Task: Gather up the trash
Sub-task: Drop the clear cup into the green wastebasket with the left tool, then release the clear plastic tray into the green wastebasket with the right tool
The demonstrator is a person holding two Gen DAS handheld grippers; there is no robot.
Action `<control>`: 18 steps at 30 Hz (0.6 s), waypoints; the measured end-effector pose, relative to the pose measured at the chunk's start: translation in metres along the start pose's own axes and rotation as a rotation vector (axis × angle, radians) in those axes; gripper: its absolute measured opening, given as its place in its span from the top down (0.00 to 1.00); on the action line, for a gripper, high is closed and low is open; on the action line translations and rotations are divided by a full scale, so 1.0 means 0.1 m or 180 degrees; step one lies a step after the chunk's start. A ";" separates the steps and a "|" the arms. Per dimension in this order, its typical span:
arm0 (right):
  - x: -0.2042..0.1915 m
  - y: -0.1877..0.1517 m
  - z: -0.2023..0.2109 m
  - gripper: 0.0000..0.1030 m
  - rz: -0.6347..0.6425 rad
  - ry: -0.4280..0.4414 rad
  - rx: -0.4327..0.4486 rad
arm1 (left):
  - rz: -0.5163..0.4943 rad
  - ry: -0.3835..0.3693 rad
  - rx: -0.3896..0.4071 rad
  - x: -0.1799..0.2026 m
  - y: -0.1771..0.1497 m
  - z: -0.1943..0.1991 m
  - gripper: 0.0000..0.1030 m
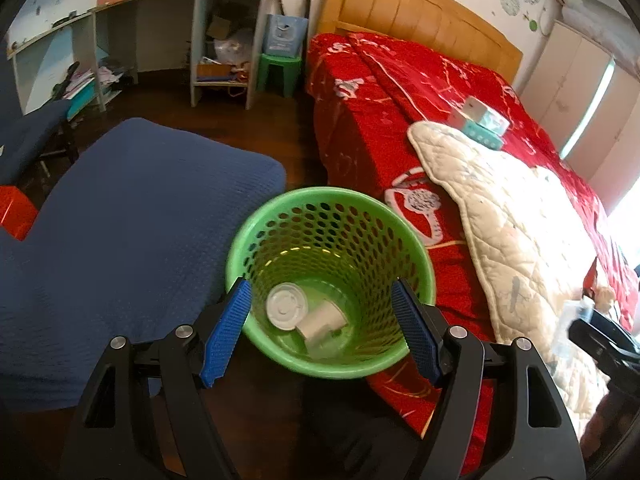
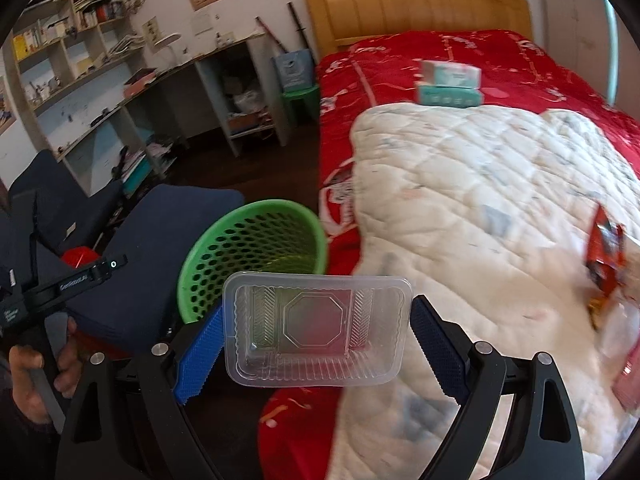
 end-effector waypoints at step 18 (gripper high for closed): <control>-0.79 0.36 -0.96 0.16 0.0225 0.0375 -0.0252 | 0.0262 0.0139 0.0159 -0.44 0.10 0.22 0.30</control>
Point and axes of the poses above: each gripper's, at about its wrist camera, not at the fingertips, and z roughly against the way its jaws point, x to its right, y to its top, the point moved 5 cm from there along -z, roughly the way its jaws point, and after that the axes turned 9 degrees about z, right-handed, at the moved point
